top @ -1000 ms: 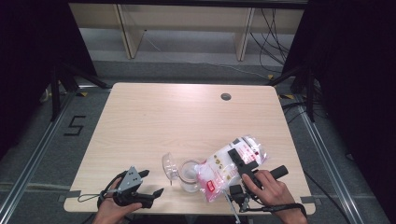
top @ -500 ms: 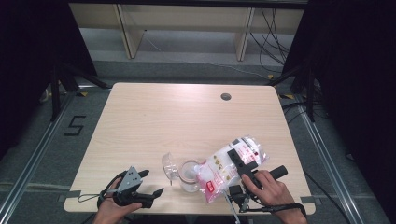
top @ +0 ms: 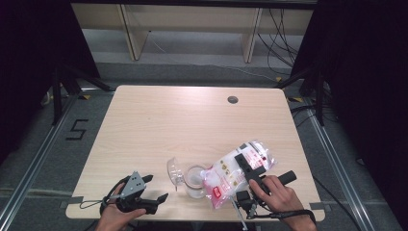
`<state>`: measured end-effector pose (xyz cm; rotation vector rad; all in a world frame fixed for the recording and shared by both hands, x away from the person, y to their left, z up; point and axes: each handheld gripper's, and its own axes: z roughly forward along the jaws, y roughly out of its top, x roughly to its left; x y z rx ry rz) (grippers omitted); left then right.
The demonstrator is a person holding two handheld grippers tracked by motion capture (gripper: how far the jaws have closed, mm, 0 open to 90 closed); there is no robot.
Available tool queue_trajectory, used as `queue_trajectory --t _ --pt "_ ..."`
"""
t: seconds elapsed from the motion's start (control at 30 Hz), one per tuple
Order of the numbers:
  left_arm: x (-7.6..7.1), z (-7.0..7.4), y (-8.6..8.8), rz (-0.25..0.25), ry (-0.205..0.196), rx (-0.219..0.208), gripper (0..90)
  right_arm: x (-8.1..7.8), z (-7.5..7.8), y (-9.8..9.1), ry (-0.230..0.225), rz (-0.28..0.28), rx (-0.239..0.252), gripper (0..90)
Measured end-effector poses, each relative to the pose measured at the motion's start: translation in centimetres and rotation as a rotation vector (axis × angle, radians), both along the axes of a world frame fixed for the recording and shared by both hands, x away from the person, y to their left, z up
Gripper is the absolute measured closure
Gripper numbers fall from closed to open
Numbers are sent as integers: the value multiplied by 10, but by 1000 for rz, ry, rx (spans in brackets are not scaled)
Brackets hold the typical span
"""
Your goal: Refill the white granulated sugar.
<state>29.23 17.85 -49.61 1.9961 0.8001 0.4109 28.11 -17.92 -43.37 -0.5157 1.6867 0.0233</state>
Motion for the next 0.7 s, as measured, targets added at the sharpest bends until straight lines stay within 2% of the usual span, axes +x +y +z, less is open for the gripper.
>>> queue_trajectory --t 0.07,0.1,0.2,0.4,0.43,0.57,0.7 --pt "0 0 0 2 -5 -5 168 1 0 0 2 2 -11 527" --pt "-1 1 0 3 -1 7 168 1 0 0 3 -1 -10 527" --pt "-1 -1 -1 20 17 -15 168 1 0 0 3 2 -7 528" --pt "-1 -1 -1 19 9 -21 168 0 0 1 13 -7 -29 528" --pt "-1 0 -1 15 16 -13 168 0 -1 0 11 2 -10 528" --pt "-1 0 -1 19 18 -15 168 1 -1 2 11 13 -20 529" --pt "-1 -1 -1 20 11 -18 167 0 -3 1 17 0 -18 529"
